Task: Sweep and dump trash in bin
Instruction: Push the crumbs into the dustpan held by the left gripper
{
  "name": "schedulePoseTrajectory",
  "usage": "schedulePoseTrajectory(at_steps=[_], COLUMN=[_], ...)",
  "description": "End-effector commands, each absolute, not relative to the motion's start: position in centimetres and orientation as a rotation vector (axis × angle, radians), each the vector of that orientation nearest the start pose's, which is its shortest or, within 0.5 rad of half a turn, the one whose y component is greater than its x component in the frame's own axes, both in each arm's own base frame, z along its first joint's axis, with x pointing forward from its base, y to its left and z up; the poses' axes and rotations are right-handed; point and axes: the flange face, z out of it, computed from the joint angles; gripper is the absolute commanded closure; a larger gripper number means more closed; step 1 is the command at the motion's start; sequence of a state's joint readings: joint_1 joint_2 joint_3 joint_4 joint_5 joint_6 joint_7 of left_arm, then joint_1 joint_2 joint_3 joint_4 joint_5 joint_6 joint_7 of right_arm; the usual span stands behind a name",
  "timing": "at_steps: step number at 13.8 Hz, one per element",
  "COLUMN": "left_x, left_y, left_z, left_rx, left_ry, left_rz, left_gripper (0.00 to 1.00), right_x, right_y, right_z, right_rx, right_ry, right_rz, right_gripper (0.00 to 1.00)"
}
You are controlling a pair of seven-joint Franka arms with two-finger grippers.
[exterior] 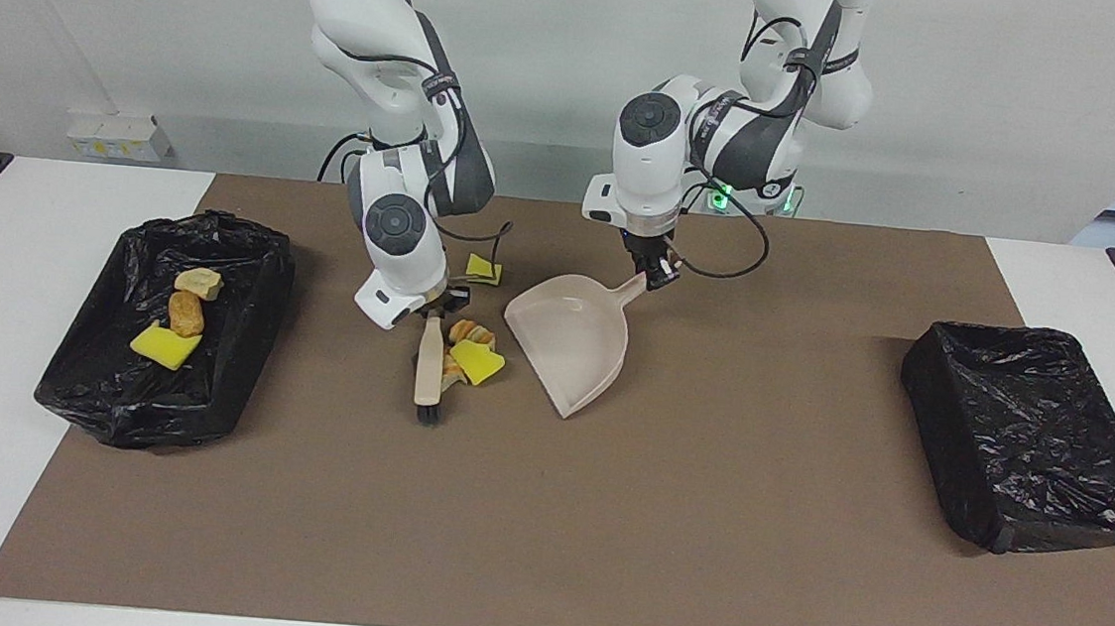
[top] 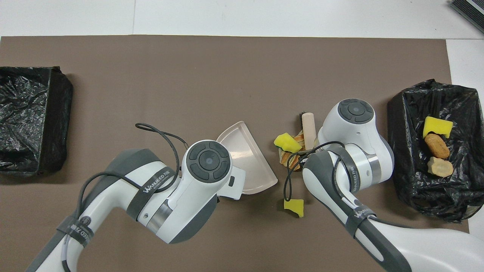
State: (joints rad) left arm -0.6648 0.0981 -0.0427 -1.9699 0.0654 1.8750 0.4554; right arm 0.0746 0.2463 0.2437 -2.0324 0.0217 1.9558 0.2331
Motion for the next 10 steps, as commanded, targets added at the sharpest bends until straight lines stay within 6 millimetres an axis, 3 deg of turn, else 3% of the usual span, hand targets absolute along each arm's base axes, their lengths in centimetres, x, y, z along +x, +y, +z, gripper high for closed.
schedulePoseTrajectory(at_steps=[1,3,6,8,10], left_x=[42.0,42.8,43.1,43.3,43.3], left_y=[-35.2,-35.3,-35.3,-35.6,-35.5], left_z=[40.2,39.3,39.0,39.0,38.9], left_rx=[-2.446,-2.457,-2.470,-2.488,-2.488], left_ry=[1.802,1.801,1.797,1.787,1.786], left_rz=[0.278,0.252,0.237,0.205,0.209], left_gripper=[1.00,1.00,1.00,1.00,1.00], right_x=[50.8,50.1,49.7,49.5,50.5], right_y=[20.0,22.6,24.6,25.2,24.9], right_z=[29.6,29.9,30.3,30.6,32.4], right_rx=[-3.043,-2.998,-2.880,-2.775,-2.720], right_ry=[-0.093,-0.122,-0.234,-0.344,-0.365], right_rz=[0.573,0.571,0.546,0.537,0.492], right_gripper=[1.00,1.00,1.00,1.00,1.00])
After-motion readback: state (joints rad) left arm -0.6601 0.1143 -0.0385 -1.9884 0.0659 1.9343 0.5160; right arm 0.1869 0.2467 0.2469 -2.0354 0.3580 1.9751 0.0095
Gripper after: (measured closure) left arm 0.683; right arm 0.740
